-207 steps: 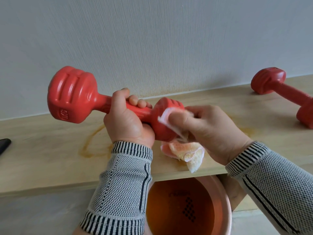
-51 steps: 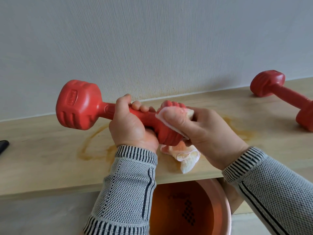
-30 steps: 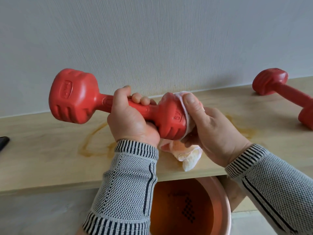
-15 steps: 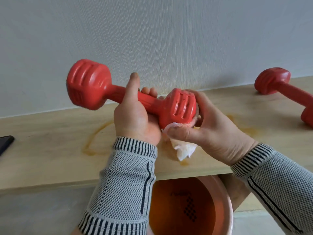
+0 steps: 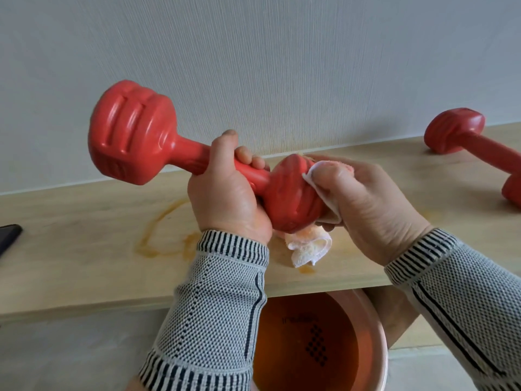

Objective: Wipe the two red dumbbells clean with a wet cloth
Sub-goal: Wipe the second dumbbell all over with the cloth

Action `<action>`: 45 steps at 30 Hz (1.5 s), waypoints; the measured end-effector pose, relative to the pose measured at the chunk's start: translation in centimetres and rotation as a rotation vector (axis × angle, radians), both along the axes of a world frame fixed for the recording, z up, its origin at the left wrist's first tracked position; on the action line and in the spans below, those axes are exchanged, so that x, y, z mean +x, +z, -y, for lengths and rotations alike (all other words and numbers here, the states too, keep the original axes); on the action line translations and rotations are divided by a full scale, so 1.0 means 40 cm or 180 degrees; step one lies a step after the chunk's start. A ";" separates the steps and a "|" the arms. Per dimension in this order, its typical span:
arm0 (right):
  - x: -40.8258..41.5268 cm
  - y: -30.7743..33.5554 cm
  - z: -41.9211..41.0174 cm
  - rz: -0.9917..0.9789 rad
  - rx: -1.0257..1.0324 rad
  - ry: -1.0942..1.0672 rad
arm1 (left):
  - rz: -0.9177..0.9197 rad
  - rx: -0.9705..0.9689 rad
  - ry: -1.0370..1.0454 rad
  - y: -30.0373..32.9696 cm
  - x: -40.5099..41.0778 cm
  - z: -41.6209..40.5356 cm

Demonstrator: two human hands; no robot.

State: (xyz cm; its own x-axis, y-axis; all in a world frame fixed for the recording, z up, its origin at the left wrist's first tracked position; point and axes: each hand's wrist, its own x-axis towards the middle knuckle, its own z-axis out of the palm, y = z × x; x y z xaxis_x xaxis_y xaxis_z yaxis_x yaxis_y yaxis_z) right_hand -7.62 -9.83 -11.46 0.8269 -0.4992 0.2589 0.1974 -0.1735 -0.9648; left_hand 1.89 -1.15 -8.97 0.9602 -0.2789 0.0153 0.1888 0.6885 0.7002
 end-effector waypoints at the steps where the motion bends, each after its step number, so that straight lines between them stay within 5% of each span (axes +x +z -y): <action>1: 0.000 0.000 -0.001 -0.0054 -0.0045 0.0031 | 0.0003 0.0037 0.0035 -0.002 0.000 0.002; 25: 0.004 -0.014 -0.021 -0.0209 -0.0720 -0.0184 | -0.0097 0.0068 0.0081 -0.003 0.001 0.000; 30: 0.008 -0.008 -0.018 0.0030 -0.0423 -0.0482 | -0.0061 0.0094 0.0060 -0.005 -0.003 0.006; 40: 0.005 -0.009 -0.015 -0.0255 -0.0729 0.0078 | -0.0485 0.0001 0.0044 -0.014 0.024 -0.007; 45: 0.013 -0.010 -0.008 -0.0069 -0.0349 -0.0337 | -0.0472 -0.0032 -0.0124 -0.023 0.020 -0.003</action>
State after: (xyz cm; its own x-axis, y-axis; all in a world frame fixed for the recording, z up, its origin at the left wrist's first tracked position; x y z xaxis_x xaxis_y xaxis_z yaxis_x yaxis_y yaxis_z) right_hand -7.08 -9.51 -11.86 0.7772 -0.5536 0.2993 0.1516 -0.2969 -0.9428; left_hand 2.69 -1.02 -9.90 0.9406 -0.3166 -0.1230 0.3165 0.6854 0.6558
